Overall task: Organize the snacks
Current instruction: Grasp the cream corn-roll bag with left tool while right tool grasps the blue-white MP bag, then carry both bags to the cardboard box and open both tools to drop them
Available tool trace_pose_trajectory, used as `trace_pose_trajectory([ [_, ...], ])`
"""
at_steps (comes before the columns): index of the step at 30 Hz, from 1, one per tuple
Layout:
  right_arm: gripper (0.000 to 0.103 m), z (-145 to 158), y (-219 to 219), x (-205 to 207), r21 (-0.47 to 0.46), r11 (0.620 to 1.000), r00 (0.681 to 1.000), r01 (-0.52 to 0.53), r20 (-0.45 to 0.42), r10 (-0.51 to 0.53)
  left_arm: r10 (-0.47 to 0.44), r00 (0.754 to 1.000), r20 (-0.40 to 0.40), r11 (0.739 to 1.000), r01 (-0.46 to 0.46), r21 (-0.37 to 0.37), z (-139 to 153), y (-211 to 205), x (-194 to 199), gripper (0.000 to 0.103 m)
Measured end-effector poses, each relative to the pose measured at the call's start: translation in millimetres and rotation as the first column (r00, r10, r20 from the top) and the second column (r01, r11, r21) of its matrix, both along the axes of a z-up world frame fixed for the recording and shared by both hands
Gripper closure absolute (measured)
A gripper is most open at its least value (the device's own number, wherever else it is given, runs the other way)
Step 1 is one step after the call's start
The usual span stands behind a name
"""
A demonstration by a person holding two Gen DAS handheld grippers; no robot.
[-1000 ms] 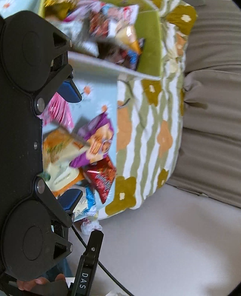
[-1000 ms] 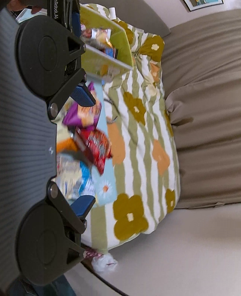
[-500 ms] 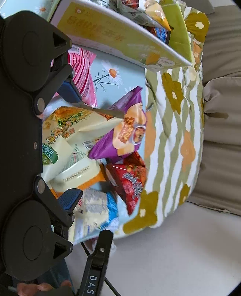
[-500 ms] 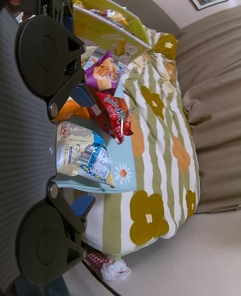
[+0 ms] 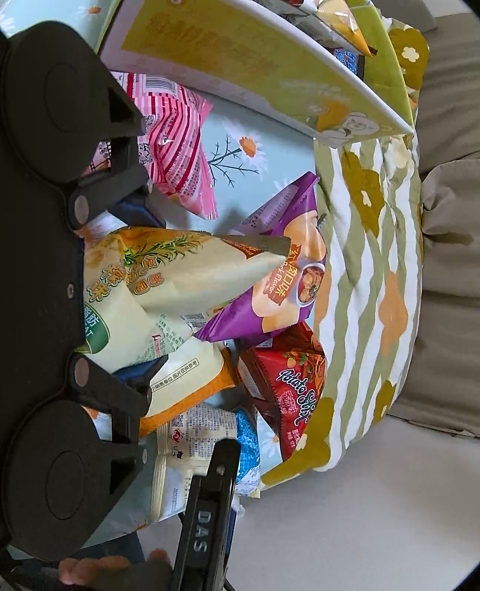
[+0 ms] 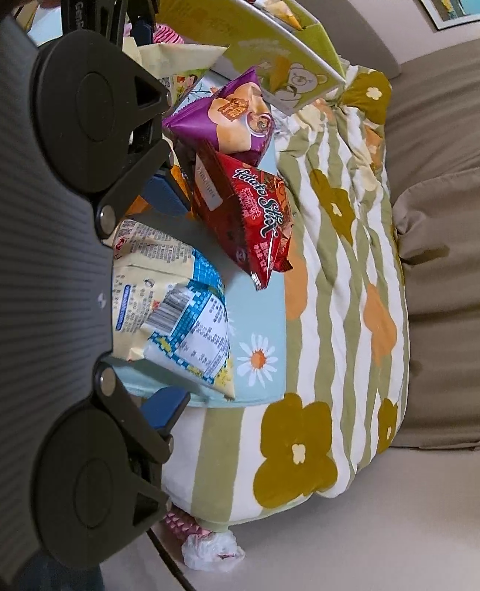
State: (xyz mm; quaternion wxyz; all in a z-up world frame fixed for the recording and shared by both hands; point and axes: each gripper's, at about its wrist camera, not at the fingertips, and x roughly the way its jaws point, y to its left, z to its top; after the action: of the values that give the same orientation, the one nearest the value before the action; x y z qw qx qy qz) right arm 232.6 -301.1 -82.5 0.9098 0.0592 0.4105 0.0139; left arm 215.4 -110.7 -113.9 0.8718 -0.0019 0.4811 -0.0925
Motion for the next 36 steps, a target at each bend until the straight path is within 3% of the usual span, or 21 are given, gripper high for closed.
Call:
trace_pose_trajectory([
  [6,0.000,-9.7,9.7,12.1,-0.008,1.000,0.999,-0.023,-0.027,0.023,0.005,1.000,-0.001,1.000,-0.005,-0.029,4.9,4.7,-5.0,0.039],
  [18,0.001,-32.4,14.0,29.2,-0.013,1.000,0.996,0.007,-0.084,-0.008,0.045,0.999,0.006,0.994,-0.044,-0.095,14.7,22.8,-17.1,0.040],
  [20,0.007,-33.2,13.2,29.9,-0.015,1.000,0.996,0.006,-0.089,-0.007,0.048,0.999,0.015,0.995,-0.046,-0.092,17.8,24.3,-18.5,0.040],
  [22,0.021,-32.1,14.0,29.0,-0.016,1.000,0.996,-0.010,-0.091,0.009,0.046,0.999,0.025,0.994,-0.044,-0.096,21.5,25.4,-20.2,0.040],
  [24,0.026,-29.4,15.3,27.5,-0.026,0.999,0.995,-0.022,-0.095,0.020,0.041,0.999,0.035,0.995,-0.038,-0.096,25.3,25.2,-22.3,0.040],
  [36,0.029,4.4,3.4,-10.9,-0.013,0.999,0.998,0.034,-0.046,-0.034,0.037,0.991,0.126,0.993,-0.022,-0.115,59.0,29.2,-38.7,0.040],
])
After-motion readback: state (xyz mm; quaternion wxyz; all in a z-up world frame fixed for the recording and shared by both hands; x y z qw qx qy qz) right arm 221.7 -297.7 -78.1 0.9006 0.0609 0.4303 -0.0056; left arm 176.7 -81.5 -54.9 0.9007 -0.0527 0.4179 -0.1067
